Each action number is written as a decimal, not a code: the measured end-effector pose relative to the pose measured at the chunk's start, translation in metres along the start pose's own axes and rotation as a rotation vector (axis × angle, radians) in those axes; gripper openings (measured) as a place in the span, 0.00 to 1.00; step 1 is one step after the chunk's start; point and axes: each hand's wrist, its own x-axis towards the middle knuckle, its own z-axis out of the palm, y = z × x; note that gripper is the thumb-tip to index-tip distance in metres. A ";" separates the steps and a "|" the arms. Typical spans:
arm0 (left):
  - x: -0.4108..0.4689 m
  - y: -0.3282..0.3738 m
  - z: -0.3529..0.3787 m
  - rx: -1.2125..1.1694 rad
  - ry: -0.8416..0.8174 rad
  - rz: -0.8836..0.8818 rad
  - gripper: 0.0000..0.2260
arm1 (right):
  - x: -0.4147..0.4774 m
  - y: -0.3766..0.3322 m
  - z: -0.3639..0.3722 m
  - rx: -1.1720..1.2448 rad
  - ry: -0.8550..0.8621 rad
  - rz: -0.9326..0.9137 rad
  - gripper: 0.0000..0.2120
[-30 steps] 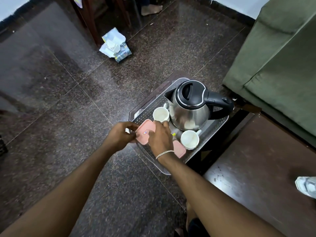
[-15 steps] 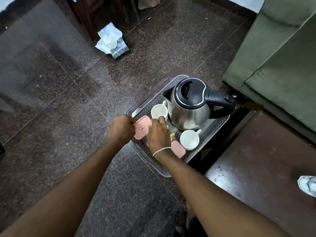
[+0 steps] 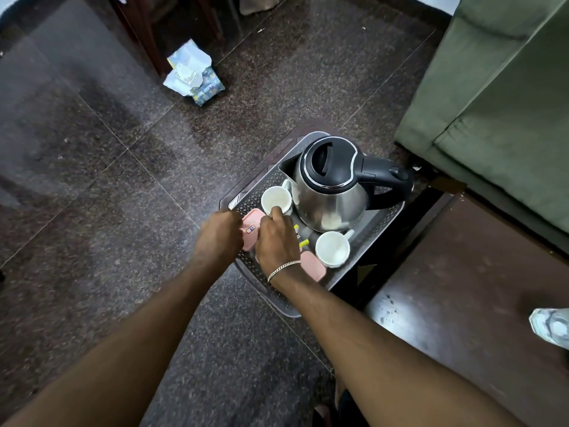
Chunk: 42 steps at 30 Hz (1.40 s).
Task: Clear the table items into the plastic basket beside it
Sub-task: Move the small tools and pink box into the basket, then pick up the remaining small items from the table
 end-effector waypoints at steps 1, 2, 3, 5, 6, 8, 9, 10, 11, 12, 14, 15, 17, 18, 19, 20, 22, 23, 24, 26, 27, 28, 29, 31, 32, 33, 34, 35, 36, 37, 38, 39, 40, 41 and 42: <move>-0.001 0.002 -0.002 0.017 0.010 0.010 0.07 | 0.000 0.001 -0.001 -0.004 0.009 -0.011 0.07; -0.002 0.003 -0.004 0.035 0.025 0.017 0.06 | -0.001 0.002 -0.003 0.011 0.018 -0.017 0.06; -0.004 0.006 -0.007 0.052 0.042 0.016 0.06 | -0.002 0.002 -0.005 0.040 0.028 -0.022 0.06; -0.007 0.011 -0.015 0.071 0.098 0.024 0.06 | -0.003 0.001 -0.015 0.102 0.057 -0.050 0.06; -0.009 0.014 -0.018 0.062 0.147 0.051 0.07 | -0.006 0.002 -0.021 0.125 0.074 -0.064 0.06; -0.019 0.026 -0.023 0.017 0.259 0.146 0.07 | -0.016 0.009 -0.037 0.158 0.134 -0.077 0.04; -0.025 0.028 -0.025 -0.005 0.302 0.183 0.06 | -0.021 0.012 -0.042 0.173 0.167 -0.092 0.04; -0.030 0.034 -0.024 -0.019 0.329 0.226 0.06 | -0.030 0.019 -0.051 0.188 0.199 -0.102 0.04; -0.036 0.042 -0.022 -0.029 0.341 0.270 0.06 | -0.041 0.028 -0.059 0.200 0.219 -0.107 0.05; -0.044 0.052 -0.017 -0.048 0.344 0.317 0.06 | -0.054 0.040 -0.067 0.205 0.239 -0.109 0.05; -0.057 0.076 -0.005 -0.105 0.349 0.403 0.07 | -0.082 0.067 -0.081 0.186 0.265 -0.101 0.06; -0.064 0.090 0.002 -0.117 0.345 0.436 0.08 | -0.096 0.081 -0.088 0.187 0.271 -0.081 0.07; -0.082 0.128 0.023 -0.121 0.302 0.528 0.10 | -0.132 0.118 -0.106 0.200 0.298 0.000 0.10; -0.091 0.147 0.033 -0.123 0.267 0.573 0.11 | -0.150 0.137 -0.115 0.210 0.326 0.039 0.10; -0.099 0.165 0.040 -0.125 0.232 0.608 0.12 | -0.165 0.153 -0.123 0.212 0.351 0.070 0.10; -0.110 0.188 0.051 -0.127 0.200 0.649 0.13 | -0.185 0.173 -0.132 0.200 0.379 0.105 0.09; -0.133 0.232 0.073 -0.127 0.124 0.721 0.16 | -0.223 0.211 -0.148 0.167 0.417 0.176 0.10; -0.144 0.254 0.084 -0.139 0.071 0.751 0.18 | -0.242 0.230 -0.156 0.150 0.437 0.214 0.10; -0.155 0.271 0.095 -0.153 0.013 0.778 0.19 | -0.258 0.246 -0.162 0.130 0.452 0.248 0.10; -0.178 0.309 0.119 -0.157 -0.081 0.848 0.17 | -0.295 0.281 -0.175 0.097 0.474 0.329 0.11; -0.190 0.327 0.132 -0.140 -0.125 0.878 0.16 | -0.314 0.298 -0.181 0.085 0.481 0.368 0.10; -0.201 0.343 0.144 -0.121 -0.179 0.897 0.16 | -0.331 0.314 -0.186 0.071 0.489 0.406 0.10; -0.210 0.357 0.154 -0.108 -0.232 0.907 0.17 | -0.345 0.327 -0.190 0.056 0.491 0.438 0.10; -0.234 0.390 0.178 -0.092 -0.313 0.950 0.19 | -0.379 0.358 -0.198 0.049 0.474 0.515 0.10; -0.244 0.402 0.187 -0.083 -0.345 0.961 0.20 | -0.393 0.369 -0.201 0.047 0.466 0.545 0.11; -0.251 0.411 0.195 -0.076 -0.370 0.962 0.20 | -0.403 0.378 -0.202 0.039 0.461 0.567 0.11; -0.260 0.421 0.204 -0.072 -0.391 0.963 0.21 | -0.414 0.388 -0.205 0.037 0.457 0.597 0.11; -0.271 0.432 0.214 -0.068 -0.414 0.964 0.22 | -0.426 0.397 -0.206 0.039 0.454 0.636 0.11; -0.282 0.442 0.223 -0.060 -0.437 0.962 0.22 | -0.437 0.406 -0.207 0.039 0.457 0.675 0.11; -0.293 0.451 0.233 -0.050 -0.455 0.959 0.23 | -0.448 0.415 -0.207 0.031 0.467 0.712 0.10; -0.304 0.460 0.242 -0.039 -0.466 0.950 0.24 | -0.460 0.423 -0.206 0.021 0.478 0.749 0.09; -0.313 0.467 0.250 -0.030 -0.469 0.935 0.25 | -0.469 0.430 -0.205 0.024 0.485 0.781 0.09; -0.323 0.475 0.259 -0.013 -0.470 0.920 0.25 | -0.478 0.438 -0.205 0.045 0.493 0.815 0.08; -0.332 0.483 0.268 0.016 -0.466 0.900 0.26 | -0.487 0.446 -0.205 0.068 0.501 0.848 0.08; -0.341 0.490 0.276 0.051 -0.458 0.875 0.26 | -0.495 0.454 -0.204 0.077 0.506 0.880 0.09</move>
